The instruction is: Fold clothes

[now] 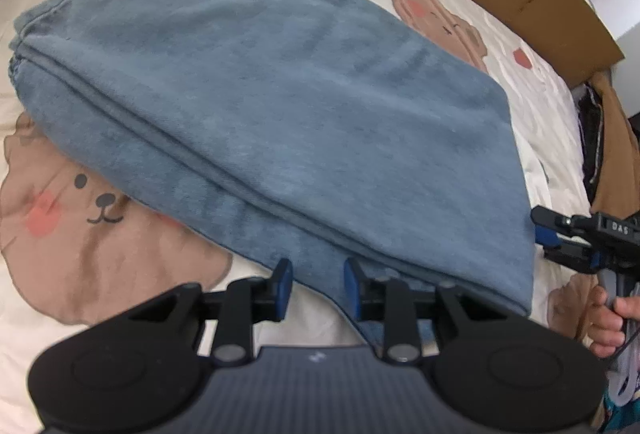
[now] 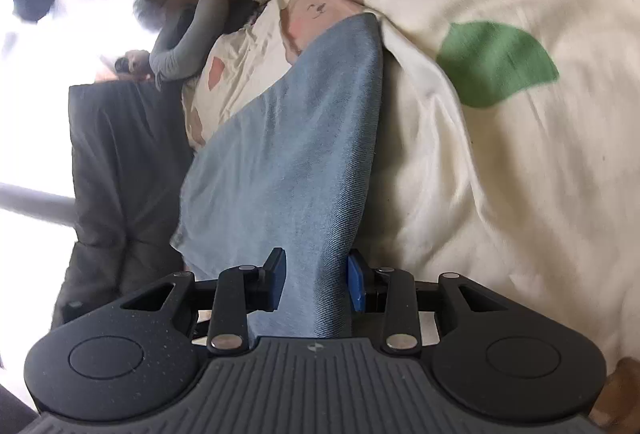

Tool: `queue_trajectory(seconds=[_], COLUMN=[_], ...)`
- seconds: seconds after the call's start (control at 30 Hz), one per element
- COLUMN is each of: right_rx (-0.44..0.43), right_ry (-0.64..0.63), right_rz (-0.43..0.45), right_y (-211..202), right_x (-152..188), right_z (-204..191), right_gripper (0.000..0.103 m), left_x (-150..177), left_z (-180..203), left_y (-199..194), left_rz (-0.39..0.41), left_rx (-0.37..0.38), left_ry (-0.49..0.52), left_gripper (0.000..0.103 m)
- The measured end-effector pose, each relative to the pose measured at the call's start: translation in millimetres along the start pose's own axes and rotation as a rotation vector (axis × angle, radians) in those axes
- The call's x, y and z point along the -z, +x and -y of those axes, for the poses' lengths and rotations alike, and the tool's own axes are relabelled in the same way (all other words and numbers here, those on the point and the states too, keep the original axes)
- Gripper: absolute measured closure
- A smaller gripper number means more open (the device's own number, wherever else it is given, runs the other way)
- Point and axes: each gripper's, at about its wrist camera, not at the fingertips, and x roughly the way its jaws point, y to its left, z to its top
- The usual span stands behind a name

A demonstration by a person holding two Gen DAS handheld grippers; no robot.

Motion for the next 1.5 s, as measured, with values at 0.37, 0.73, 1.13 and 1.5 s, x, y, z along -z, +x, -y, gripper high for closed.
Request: queue_trajectory(seconds=[0.37,0.73,1.13,1.5], right_rx=[0.037,-0.026,0.040,0.060], right_ry=[0.013,0.097,0.194,0.091], right_rz=[-0.008,-0.062,-0.126,-0.148], right_y=[27.8,45.9,52.2,31.8], right_x=[-8.9,-21.7,-32.4,-55.5], right_z=[-0.3,7.3,-2.2,-48.8], right_gripper=[0.078,0.079,0.097,0.098], left_x=[-11.5,-32.7,-51.2,-56.7], left_z=[-13.5,-43.8,-50.3,-35.2], left_y=[-1.1,0.4,0.4,-24.3], left_rz=[0.052,0.095,0.134,0.163], left_rx=[0.005,0.009,0.031,0.005], left_ry=[-0.073,-0.183,-0.270,-0.182], left_gripper=[0.074,0.074,0.074,0.074])
